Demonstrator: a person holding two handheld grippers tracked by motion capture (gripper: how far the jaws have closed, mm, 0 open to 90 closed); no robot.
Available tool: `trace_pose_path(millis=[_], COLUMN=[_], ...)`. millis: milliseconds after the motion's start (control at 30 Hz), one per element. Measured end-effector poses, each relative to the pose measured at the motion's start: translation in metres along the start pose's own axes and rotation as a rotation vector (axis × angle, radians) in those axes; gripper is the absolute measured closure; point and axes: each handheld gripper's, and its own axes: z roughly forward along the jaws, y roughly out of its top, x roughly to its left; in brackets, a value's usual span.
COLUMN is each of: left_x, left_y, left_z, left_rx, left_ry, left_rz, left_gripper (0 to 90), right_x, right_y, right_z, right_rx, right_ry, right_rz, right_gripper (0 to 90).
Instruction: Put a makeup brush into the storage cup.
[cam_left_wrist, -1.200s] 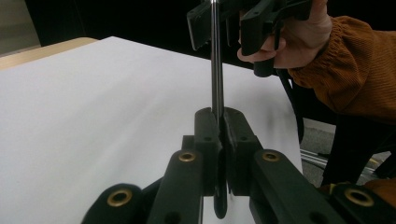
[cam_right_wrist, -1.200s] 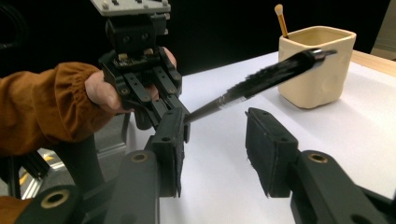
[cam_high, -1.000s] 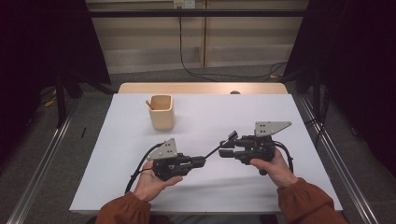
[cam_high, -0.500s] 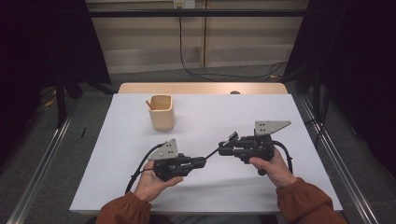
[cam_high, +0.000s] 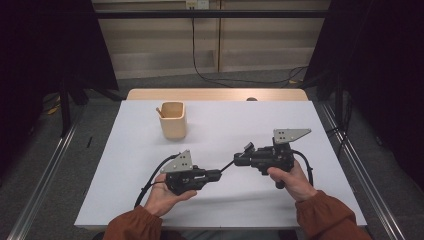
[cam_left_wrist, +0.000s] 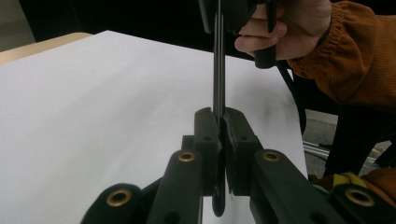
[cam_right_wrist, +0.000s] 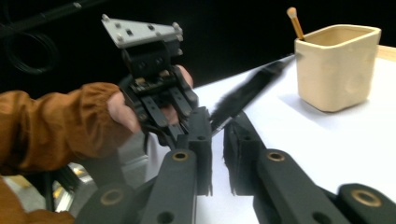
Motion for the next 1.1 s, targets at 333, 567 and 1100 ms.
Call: trace_pose_path(millis=[333,567,1100], left_x=[0.002,0.003,0.006], left_y=[-0.003,-0.002,0.004], left_z=[0.0,-0.003,-0.017], left_rx=[-0.011,-0.015,-0.06], left_ry=[0.01,0.035,0.115], left_rz=[-0.006,-0.024,-0.101], left_gripper=[80.2,64.0,14.8], right_x=[0.002,0.002,0.001], right_y=[0.0,0.001,0.007], right_z=[0.001,-0.002,-0.01], right_rx=[0.0,-0.002,0.007], right_ry=[0.034,0.028,0.012], right_rz=[0.011,0.012,0.022], right_gripper=[85.6,85.6,85.6])
